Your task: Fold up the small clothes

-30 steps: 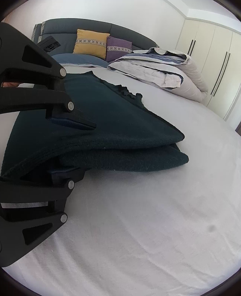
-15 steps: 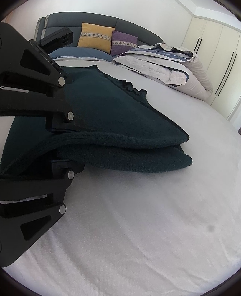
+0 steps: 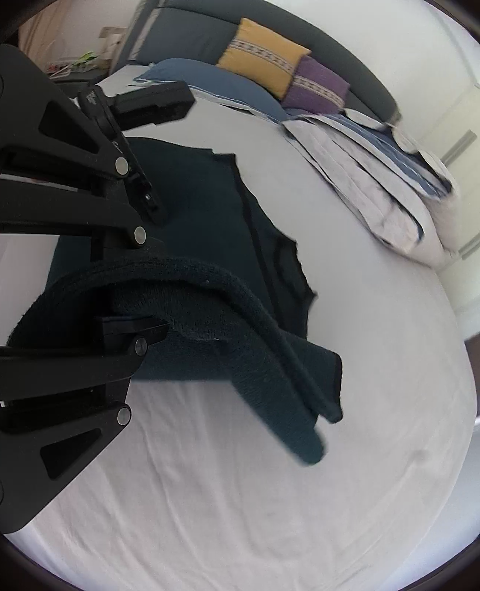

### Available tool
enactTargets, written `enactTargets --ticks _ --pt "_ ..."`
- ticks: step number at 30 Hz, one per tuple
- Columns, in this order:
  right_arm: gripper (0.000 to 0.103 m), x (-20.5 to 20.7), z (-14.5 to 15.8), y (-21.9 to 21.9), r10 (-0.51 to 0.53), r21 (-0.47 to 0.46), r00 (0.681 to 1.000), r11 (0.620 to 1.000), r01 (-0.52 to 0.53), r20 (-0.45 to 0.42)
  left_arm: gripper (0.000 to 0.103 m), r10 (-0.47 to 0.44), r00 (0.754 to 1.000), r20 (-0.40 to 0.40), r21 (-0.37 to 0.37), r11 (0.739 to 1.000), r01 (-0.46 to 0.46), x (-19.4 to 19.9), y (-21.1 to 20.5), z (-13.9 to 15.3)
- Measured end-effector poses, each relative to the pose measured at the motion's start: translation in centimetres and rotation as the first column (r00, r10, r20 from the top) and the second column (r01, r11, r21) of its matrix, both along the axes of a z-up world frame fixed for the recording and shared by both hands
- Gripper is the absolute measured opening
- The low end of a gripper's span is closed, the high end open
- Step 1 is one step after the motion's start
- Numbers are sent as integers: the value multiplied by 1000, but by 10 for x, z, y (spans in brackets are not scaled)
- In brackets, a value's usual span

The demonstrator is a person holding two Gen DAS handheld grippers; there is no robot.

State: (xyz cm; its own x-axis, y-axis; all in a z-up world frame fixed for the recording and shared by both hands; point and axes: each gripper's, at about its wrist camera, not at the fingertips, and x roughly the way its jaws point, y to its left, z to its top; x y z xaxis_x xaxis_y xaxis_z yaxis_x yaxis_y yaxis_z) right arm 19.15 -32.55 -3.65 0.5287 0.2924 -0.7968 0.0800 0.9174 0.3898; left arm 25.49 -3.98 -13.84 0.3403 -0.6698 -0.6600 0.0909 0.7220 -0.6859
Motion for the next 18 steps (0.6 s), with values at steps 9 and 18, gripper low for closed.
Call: enactTargets --ticks 9,18 --pt "19 34 -39 143 244 -223 961 937 -269 -135 62 182 983 -14 -216 959 -181 -11 84 11" --pt "64 -4 -18 124 267 -95 963 958 -269 -39 69 114 993 -22 -187 976 -116 -15 60 12"
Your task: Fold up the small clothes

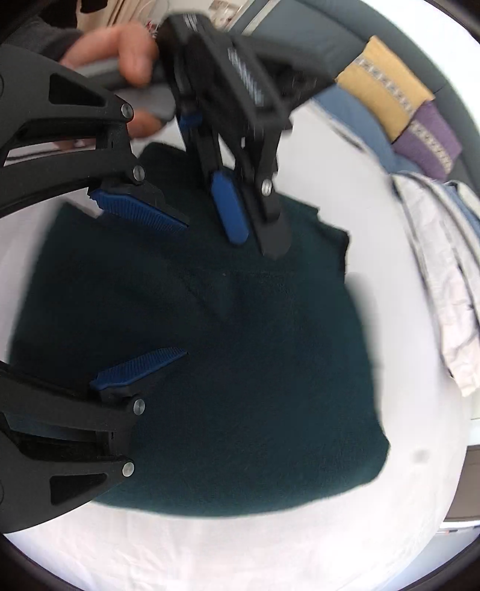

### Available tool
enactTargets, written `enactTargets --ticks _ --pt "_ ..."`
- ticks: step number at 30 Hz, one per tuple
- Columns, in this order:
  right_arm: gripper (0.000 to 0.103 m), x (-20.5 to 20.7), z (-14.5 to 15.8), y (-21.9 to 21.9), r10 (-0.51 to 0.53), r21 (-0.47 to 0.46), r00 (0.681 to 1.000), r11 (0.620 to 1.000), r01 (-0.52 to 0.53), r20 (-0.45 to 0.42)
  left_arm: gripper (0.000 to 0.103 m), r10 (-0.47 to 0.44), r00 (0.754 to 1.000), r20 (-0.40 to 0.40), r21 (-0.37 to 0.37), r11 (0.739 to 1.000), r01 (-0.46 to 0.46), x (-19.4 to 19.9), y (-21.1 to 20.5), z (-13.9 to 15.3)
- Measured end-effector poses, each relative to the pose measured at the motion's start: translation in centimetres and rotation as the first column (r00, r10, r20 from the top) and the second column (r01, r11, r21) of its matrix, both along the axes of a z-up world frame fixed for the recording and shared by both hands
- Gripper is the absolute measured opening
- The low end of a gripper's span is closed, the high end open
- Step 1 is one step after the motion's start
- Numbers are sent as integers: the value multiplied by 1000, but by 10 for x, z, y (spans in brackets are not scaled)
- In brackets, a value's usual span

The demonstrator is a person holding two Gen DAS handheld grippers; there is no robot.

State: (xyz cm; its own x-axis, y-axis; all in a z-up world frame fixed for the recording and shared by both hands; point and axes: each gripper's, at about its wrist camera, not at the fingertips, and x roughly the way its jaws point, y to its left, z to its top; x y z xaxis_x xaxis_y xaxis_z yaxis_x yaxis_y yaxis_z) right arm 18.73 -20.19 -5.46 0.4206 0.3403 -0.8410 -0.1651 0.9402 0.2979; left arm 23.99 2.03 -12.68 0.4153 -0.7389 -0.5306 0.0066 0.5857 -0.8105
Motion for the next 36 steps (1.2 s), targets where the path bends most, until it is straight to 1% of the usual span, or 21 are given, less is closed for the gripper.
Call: enactTargets --ticks 2,4,7,9,11,12,13,14,15,16,18,22,25,26,29,32,36 --pt "64 -16 7 -18 -32 43 999 999 32 4 70 -22 1000 -5 17 1000 22 0 -6 2" --pt "64 -40 7 -37 -63 95 998 994 62 5 70 -39 999 -13 41 998 39 6 -13 3" --pt "63 -69 8 -68 -117 147 993 983 112 23 70 -48 999 -24 83 995 49 9 -20 4" --pt "63 -85 11 -85 -155 177 987 974 145 41 69 -64 998 -22 126 990 66 16 -36 8" --pt "63 -92 12 -100 -187 207 980 963 171 60 65 -72 997 -21 183 980 74 17 -45 9" --pt "64 -93 13 -106 -204 215 977 959 187 63 59 -74 997 -26 211 974 78 18 -49 9" --pt "64 -93 10 -108 -215 220 975 955 198 59 47 -74 997 -31 221 972 79 20 -52 10" --pt "64 -93 9 -113 -226 224 973 952 209 53 39 -74 996 -41 220 972 81 25 -51 9" --pt "64 -92 8 -115 -234 228 971 950 216 53 29 -75 996 -52 221 972 85 28 -51 9" --pt "64 -92 8 -118 -239 232 969 948 220 57 23 -75 996 -55 225 971 86 30 -51 10" --pt "64 -93 7 -122 -248 238 967 945 226 67 18 -86 995 -48 234 968 95 30 -50 14" --pt "64 -90 4 -129 -275 248 958 937 248 81 14 -108 994 -7 286 952 106 26 -58 29" --pt "64 -87 2 -131 -291 236 953 935 264 86 13 -128 992 22 286 951 116 25 -65 39" --pt "64 -78 -1 -118 -296 233 951 935 269 91 13 -132 991 29 286 951 118 24 -66 42" --pt "64 -71 -2 -113 -297 238 950 934 267 101 13 -143 989 42 266 955 127 26 -64 49" --pt "64 -63 -1 -108 -284 225 953 940 255 107 13 -148 988 45 238 962 134 28 -51 52" --pt "64 -45 -4 -87 -239 191 966 957 217 101 13 -120 992 50 227 968 106 30 -13 56"
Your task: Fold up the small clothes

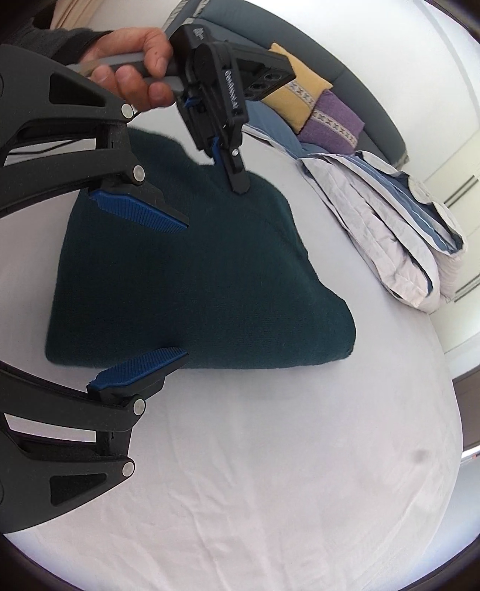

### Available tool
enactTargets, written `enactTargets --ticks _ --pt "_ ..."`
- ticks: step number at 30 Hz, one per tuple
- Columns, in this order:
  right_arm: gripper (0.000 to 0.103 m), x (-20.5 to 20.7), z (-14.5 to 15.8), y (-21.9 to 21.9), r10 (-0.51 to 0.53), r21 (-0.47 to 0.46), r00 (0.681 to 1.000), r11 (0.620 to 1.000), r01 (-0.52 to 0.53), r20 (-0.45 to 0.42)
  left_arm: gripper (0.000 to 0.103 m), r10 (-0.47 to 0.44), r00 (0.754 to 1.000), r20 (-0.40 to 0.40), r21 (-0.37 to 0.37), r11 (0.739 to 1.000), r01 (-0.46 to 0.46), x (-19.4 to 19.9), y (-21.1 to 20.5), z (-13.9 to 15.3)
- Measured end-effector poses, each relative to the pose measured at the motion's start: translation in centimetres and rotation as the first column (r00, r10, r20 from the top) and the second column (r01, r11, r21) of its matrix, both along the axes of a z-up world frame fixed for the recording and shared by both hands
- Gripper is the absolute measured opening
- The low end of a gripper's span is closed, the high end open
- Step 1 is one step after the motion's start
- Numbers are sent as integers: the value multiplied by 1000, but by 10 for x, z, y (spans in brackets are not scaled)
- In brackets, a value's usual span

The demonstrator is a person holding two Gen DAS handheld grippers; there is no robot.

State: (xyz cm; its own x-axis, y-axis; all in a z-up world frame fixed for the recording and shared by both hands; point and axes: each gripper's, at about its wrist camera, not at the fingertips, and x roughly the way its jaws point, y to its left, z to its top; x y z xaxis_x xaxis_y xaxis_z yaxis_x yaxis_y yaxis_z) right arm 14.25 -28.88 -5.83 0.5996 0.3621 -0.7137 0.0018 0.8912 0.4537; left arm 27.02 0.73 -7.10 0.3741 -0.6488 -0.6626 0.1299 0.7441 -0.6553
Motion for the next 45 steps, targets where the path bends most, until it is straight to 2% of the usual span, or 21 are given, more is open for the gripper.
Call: enactTargets --ticks 7,14,17,21,24,26,29,31,33,35,37,38,39,40,41,43,45 --pt "64 19 -6 62 127 -58 992 990 -128 -9 13 58 997 -47 -19 998 -59 7 71 -14" --pt "64 29 -12 117 213 -133 976 967 -217 -42 13 95 993 -73 -14 995 -96 6 103 -38" --pt "65 30 -24 126 210 -154 974 963 -221 -86 13 108 991 -82 -15 994 -110 3 103 -51" --pt "65 27 -38 128 211 -149 974 964 -222 -82 14 134 986 -101 -43 989 -139 -3 113 -71" --pt "65 26 -39 129 217 -157 974 962 -225 -71 20 158 982 -100 -29 986 -161 -5 117 -74" --pt "65 24 -31 124 215 -104 975 970 -220 -57 20 196 979 -54 24 980 -195 -13 120 -61" --pt "65 17 -13 100 192 6 981 981 -192 6 19 226 968 108 127 963 -239 -31 116 -18" --pt "63 17 -3 84 176 95 984 979 -179 36 19 184 964 189 147 966 -213 -41 100 7" --pt "62 21 -3 70 167 203 985 964 -171 35 19 111 965 239 205 965 -162 -48 75 14" --pt "61 27 -11 64 173 250 985 954 -169 5 19 69 968 243 272 953 -136 -49 55 4" --pt "61 34 -34 65 189 250 979 954 -164 -80 19 49 982 180 301 948 -102 -45 42 -23" --pt "52 34 -50 62 178 237 976 961 -144 -129 19 43 988 148 332 939 -91 -44 38 -38" --pt "41 34 -59 60 182 239 972 960 -144 -147 14 40 988 147 362 927 -92 -47 36 -52" --pt "37 33 -65 56 185 248 972 958 -146 -144 14 37 984 174 375 921 -101 -53 35 -57" --pt "33 33 -68 50 179 274 973 952 -135 -143 14 33 981 194 377 920 -106 -57 34 -59" --pt "33 36 -67 43 172 324 973 939 -115 -152 14 37 980 193 368 924 -107 -60 37 -59" --pt "33 41 -57 43 168 306 976 945 -119 -140 14 49 983 174 333 937 -106 -57 43 -60"
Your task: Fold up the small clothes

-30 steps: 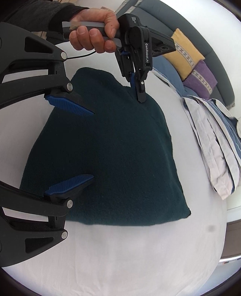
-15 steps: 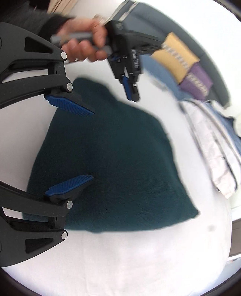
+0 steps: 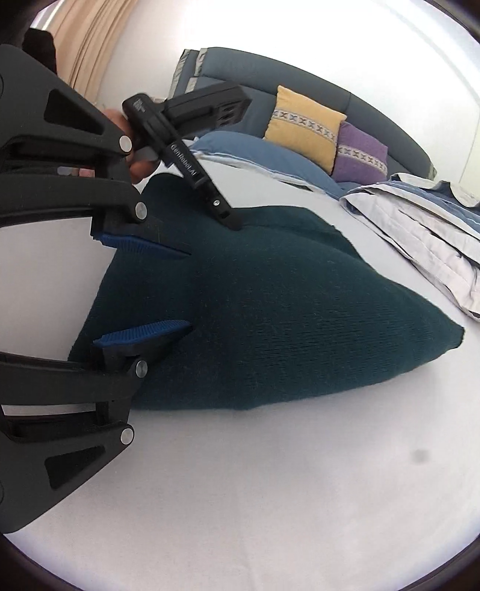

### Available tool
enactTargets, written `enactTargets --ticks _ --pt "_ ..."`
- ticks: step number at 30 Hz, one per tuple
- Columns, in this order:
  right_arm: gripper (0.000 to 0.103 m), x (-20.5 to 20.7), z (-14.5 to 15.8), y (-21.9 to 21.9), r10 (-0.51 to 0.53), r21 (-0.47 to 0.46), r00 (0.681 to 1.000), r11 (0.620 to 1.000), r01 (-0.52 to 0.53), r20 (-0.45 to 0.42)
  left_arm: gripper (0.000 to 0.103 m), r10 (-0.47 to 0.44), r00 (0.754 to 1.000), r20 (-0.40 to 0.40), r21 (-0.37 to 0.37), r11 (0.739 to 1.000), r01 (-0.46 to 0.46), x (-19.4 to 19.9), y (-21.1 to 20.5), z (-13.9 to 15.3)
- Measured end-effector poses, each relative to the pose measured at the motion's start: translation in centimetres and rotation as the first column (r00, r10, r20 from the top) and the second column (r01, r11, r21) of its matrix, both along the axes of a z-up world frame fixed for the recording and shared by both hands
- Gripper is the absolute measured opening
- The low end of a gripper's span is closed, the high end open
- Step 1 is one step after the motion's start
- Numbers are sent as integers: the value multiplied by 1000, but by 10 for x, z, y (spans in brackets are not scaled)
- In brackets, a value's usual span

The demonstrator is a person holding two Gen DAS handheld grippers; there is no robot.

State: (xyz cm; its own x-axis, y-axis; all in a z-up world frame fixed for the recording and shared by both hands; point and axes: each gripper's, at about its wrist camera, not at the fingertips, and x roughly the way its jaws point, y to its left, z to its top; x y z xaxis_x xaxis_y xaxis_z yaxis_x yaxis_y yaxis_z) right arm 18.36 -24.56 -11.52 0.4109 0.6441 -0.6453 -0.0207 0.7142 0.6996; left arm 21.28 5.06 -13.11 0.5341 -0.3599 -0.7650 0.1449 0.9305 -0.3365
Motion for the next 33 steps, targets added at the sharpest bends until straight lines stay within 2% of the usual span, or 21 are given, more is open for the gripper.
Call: enactTargets --ticks 4,6,9,11,12,13,15,18,22,24,26,27,30,33 --pt "35 23 33 -5 -36 39 996 999 33 83 13 -3 1000 -7 -26 1000 3 1 5 -2" --pt "40 45 50 -8 -60 47 994 997 56 94 13 -4 1000 -4 -27 1000 4 0 5 -3" --pt "43 82 56 -6 -62 68 994 996 56 84 13 2 1000 -17 -37 999 -3 -1 6 -3" --pt "45 111 51 -6 -52 89 998 995 48 42 13 3 1000 -28 -37 999 -4 -1 6 -2" --pt "51 123 46 -3 -41 93 999 995 39 18 13 1 999 -32 -35 999 -2 -1 6 -2" --pt "54 138 39 1 -33 76 999 997 33 -10 13 -1 999 -36 -32 999 0 2 5 -2" --pt "54 160 22 -1 -55 29 996 998 57 -67 13 -4 999 -44 -32 999 3 5 4 -2" --pt "54 184 5 -2 -115 -42 992 993 113 -57 13 -4 999 -51 -36 999 2 9 3 -3" --pt "53 204 -8 -7 -142 10 988 990 143 -66 13 -1 999 -50 -28 1000 -1 11 1 -4" --pt "53 205 -7 -9 -144 20 987 989 145 -72 13 1 999 -51 -27 1000 -2 11 1 -4" --pt "53 194 5 -16 -156 4 987 988 157 -47 13 1 998 -60 -30 1000 -3 12 1 -4" --pt "55 186 11 -17 -153 25 988 988 154 -27 13 1 998 -60 -30 1000 -3 12 1 -5" --pt "55 147 35 -13 -77 144 996 987 69 49 13 3 998 -55 -19 1000 -4 11 0 -5" --pt "55 106 44 1 37 154 996 987 -50 86 13 5 999 -51 -11 1000 -5 11 -2 -5"
